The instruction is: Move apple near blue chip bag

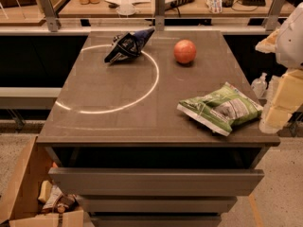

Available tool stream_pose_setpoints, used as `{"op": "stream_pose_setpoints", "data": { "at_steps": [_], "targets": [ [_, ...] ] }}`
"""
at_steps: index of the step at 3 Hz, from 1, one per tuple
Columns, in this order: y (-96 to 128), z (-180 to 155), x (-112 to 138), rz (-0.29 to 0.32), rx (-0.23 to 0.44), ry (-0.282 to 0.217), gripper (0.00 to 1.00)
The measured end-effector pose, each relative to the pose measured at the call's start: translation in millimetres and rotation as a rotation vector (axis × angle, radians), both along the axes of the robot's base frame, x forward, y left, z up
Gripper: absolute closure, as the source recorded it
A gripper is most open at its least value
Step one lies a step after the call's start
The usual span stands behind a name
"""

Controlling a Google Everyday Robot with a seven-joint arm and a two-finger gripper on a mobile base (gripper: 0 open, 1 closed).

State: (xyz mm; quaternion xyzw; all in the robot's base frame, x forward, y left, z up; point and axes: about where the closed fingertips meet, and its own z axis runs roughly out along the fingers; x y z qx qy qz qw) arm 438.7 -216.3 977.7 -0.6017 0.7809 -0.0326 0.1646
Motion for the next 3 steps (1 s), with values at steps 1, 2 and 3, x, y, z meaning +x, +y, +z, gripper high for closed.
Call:
{"op": "stream_pose_setpoints", "data": {
  "at_steps": [1,2,3],
  "targets": [
    [-8,4,26,-0.077,0.144,-0.050,0.00],
    [-20,1,70,-0.175,0.305,-0.090,0.00],
    [-22,-10,133,-0.248,0.472,-0.174,0.00]
  ]
}}
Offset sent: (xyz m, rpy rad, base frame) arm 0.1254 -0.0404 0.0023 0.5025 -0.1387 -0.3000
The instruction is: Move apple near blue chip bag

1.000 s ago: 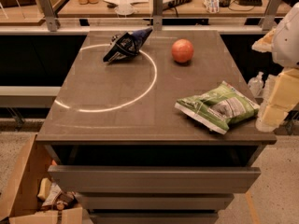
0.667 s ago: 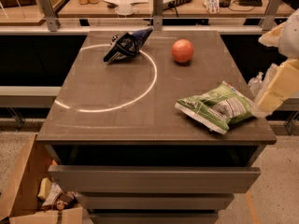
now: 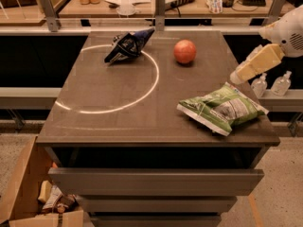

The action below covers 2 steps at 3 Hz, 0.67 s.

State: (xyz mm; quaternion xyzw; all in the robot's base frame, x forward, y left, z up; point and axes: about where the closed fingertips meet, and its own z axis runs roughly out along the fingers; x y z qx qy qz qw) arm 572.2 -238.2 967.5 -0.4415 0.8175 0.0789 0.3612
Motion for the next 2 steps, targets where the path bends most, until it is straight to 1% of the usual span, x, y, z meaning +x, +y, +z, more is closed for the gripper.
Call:
{"op": "stream_pose_setpoints", "data": {
  "at_steps": [1,2],
  "targets": [
    [2.1,2.6,-2.7,-0.001,-0.002,-0.002,0.00],
    [3.9,3.1,-2.7,-0.011,0.018,0.000,0.00]
  ]
}}
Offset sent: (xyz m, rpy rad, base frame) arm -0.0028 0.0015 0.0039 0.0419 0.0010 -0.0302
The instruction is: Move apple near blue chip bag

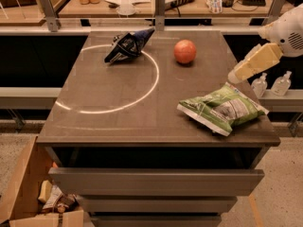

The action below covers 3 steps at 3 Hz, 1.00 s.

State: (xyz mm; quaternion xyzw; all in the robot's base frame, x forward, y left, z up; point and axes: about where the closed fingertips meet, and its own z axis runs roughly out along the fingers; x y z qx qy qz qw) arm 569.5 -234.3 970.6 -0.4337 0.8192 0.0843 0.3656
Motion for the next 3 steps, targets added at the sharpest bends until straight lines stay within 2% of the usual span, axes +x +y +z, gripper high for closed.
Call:
{"op": "stream_pose_setpoints", "data": {
  "at_steps": [1,2,3],
  "targets": [
    [14,-16,25,-0.012,0.063,-0.004,0.00],
    [31,-40,72,-0.031,0.122,-0.043,0.00],
    [39,-57,102,-0.036,0.144,-0.078,0.00]
  ]
}}
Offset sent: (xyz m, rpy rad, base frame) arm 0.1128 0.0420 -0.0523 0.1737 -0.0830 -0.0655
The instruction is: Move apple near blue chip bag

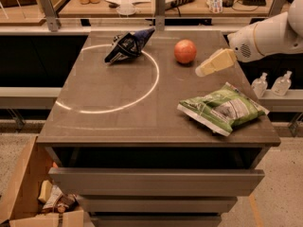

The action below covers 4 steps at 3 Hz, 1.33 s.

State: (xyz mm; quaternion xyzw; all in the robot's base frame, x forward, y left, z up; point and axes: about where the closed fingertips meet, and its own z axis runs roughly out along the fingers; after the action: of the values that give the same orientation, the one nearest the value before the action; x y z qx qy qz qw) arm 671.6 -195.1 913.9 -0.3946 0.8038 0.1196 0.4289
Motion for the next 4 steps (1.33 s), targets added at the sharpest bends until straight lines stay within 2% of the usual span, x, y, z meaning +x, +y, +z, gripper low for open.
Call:
{"op": "stream_pose_setpoints", "data": {
  "at_steps": [1,2,3,4],
  "targets": [
    [8,-30,40,-0.026,0.022,-0.023,0.00],
    [20,-51,71,-0.047,0.078,-0.020,0.00],
    [33,-59,95,-0.053,0.118,-0.026,0.00],
    [42,-60,109,-0.049,0.149,-0.036,0.12]
  ]
}}
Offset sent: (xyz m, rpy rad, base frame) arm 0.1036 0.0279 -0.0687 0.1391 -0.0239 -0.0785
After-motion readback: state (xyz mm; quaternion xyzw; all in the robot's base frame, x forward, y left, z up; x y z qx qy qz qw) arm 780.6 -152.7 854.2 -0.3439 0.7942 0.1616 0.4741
